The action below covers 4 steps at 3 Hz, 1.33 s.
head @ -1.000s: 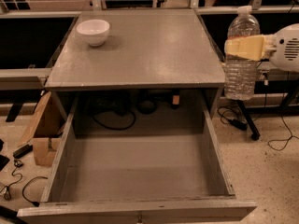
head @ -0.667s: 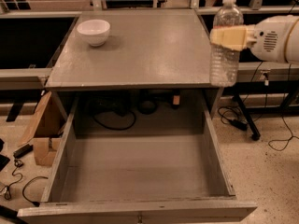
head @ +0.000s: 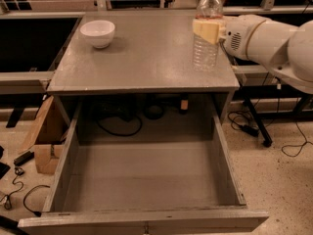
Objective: Pick water bottle from top drawer and place on counter
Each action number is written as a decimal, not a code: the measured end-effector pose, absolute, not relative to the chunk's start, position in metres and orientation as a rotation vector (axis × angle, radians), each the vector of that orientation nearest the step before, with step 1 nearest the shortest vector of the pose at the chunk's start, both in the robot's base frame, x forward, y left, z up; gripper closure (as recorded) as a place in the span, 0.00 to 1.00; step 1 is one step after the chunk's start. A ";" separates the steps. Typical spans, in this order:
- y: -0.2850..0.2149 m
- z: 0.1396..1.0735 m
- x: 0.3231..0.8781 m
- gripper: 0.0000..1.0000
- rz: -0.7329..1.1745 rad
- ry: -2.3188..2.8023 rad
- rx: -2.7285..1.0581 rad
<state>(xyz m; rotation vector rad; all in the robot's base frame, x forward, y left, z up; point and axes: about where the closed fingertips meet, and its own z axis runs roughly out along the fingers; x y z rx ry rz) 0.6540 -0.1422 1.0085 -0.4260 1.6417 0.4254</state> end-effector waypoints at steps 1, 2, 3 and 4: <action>-0.135 1.004 0.698 1.00 0.414 1.562 -0.364; -0.125 0.998 0.738 1.00 0.422 1.508 -0.316; -0.112 0.988 0.765 1.00 0.424 1.480 -0.291; -0.102 0.972 0.779 1.00 0.411 1.474 -0.286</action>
Offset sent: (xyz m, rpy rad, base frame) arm 0.1338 0.0293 -0.0180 0.1626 -0.1756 -0.0969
